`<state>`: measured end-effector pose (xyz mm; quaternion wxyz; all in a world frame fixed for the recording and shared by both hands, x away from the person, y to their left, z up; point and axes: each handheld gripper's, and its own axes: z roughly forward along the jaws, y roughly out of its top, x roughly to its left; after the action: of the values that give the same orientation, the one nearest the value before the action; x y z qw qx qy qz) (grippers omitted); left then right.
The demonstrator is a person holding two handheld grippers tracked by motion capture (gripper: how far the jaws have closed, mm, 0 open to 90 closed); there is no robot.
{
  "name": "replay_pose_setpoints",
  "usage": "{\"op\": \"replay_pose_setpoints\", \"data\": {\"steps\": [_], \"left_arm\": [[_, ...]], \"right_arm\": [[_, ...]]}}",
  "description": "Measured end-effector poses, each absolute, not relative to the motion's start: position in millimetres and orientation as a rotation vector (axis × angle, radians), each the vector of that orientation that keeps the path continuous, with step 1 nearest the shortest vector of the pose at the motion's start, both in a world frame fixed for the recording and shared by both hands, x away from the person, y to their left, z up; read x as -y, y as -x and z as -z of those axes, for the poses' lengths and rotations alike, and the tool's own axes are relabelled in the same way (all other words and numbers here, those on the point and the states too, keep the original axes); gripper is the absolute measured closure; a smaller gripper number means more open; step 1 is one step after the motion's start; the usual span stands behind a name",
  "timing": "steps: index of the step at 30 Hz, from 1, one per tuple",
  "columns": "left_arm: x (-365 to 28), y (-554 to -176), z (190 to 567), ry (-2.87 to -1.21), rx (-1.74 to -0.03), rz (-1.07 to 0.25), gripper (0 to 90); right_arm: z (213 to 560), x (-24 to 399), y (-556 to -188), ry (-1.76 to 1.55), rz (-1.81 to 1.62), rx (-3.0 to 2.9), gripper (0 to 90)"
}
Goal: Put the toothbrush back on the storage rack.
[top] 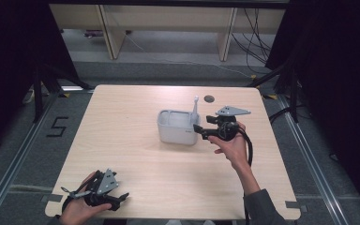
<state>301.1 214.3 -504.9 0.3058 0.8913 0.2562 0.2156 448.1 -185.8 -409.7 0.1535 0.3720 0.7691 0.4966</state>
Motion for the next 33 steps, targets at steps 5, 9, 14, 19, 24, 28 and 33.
{"op": "replay_pose_setpoints", "data": {"steps": [5, 9, 14, 19, 24, 28, 33], "left_arm": [[-214.8, -300.9, 504.9, -2.356, -0.686, -0.572, 16.4], [-214.5, -300.4, 504.9, -2.354, -0.688, -0.571, 16.4], [-214.5, -299.9, 505.1, -2.343, -0.697, -0.566, 16.4], [-215.2, -300.3, 504.3, -2.359, -0.680, -0.574, 16.4], [-216.0, -300.0, 503.7, -2.355, -0.682, -0.579, 16.4], [-216.2, -299.6, 503.4, -2.352, -0.684, -0.578, 16.4], [-216.3, -299.4, 503.6, -2.351, -0.686, -0.577, 16.4]], "right_arm": [[411.0, 186.6, -446.4, -1.070, -1.440, -2.209, 29.4], [411.7, 187.6, -445.2, -1.064, -1.438, -2.212, 29.2], [414.1, 186.0, -442.5, -1.056, -1.430, -2.235, 28.8], [414.6, 186.3, -439.6, -1.092, -1.418, -2.238, 28.5], [417.4, 186.0, -437.4, -1.055, -1.413, -2.250, 28.0], [418.8, 185.3, -435.0, -1.061, -1.409, -2.260, 27.6], [421.7, 183.0, -431.8, -1.053, -1.398, -2.270, 27.0]]}}
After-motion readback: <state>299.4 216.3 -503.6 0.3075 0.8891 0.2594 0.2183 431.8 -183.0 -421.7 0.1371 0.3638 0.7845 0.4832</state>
